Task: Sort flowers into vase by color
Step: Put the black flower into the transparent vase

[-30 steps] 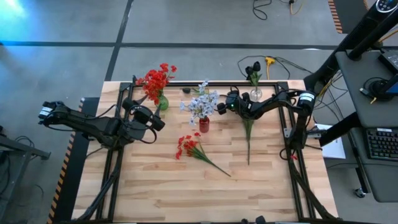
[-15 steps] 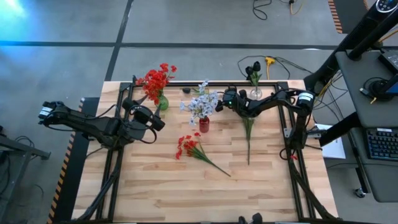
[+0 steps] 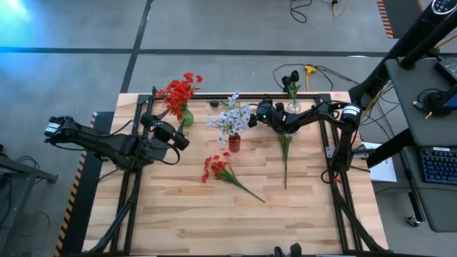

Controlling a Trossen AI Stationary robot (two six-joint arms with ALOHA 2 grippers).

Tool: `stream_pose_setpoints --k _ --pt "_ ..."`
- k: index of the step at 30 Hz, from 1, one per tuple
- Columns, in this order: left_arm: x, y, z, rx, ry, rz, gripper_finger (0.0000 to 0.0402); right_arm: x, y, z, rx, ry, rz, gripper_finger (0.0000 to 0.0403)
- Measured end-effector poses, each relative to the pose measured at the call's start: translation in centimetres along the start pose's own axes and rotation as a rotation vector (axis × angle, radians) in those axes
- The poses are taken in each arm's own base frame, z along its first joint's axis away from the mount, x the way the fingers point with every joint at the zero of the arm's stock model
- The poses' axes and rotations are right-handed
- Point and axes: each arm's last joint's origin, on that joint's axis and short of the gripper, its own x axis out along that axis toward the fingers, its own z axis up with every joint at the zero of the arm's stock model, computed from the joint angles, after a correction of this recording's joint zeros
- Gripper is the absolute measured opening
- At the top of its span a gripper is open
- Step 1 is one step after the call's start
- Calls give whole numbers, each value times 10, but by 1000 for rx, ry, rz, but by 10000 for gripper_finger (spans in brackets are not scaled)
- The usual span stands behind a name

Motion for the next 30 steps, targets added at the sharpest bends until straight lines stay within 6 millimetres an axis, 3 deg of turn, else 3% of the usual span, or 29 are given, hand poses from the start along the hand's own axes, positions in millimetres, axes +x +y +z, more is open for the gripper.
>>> stream_pose_setpoints --k 22,30 --pt "0 0 0 0 0 0 294 6 -10 7 53 -7 -21 9" --pt "0 0 0 0 0 0 294 20 -10 -9 52 44 -34 9"
